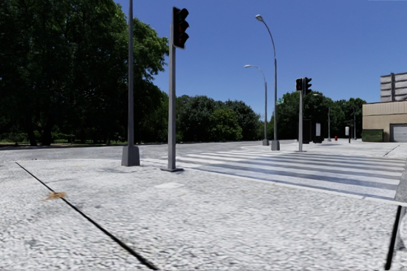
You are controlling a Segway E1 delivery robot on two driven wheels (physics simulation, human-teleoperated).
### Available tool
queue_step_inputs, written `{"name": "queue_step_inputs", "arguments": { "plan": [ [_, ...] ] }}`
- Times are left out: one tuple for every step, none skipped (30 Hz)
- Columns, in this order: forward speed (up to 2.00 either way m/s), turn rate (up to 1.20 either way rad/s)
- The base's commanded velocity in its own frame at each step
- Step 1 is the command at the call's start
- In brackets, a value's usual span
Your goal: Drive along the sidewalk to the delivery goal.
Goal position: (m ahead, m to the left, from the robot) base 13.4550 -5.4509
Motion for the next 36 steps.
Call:
{"name": "queue_step_inputs", "arguments": {
  "plan": [
    [2.0,0.0],
    [2.0,0.0],
    [2.0,0.0],
    [2.0,0.0],
    [1.97,-0.04],
    [1.75,-0.07],
    [1.75,-0.07],
    [1.62,-0.08],
    [1.58,-0.08],
    [1.58,-0.08],
    [1.57,-0.12],
    [1.49,-0.23],
    [1.37,-0.43],
    [1.37,-0.43],
    [1.32,-0.55],
    [1.31,-0.58],
    [1.3,-0.58],
    [1.3,-0.58],
    [1.38,-0.59],
    [1.48,-0.59],
    [1.48,-0.59],
    [1.52,-0.59],
    [1.55,-0.59],
    [1.63,-0.59],
    [1.63,-0.59],
    [1.7,-0.59],
    [1.73,-0.59],
    [1.73,-0.59],
    [1.76,-0.59],
    [1.78,-0.59],
    [1.8,-0.55],
    [1.8,-0.55],
    [1.83,-0.52],
    [1.9,-0.52],
    [1.9,-0.52],
    [1.92,-0.52]
  ]
}}
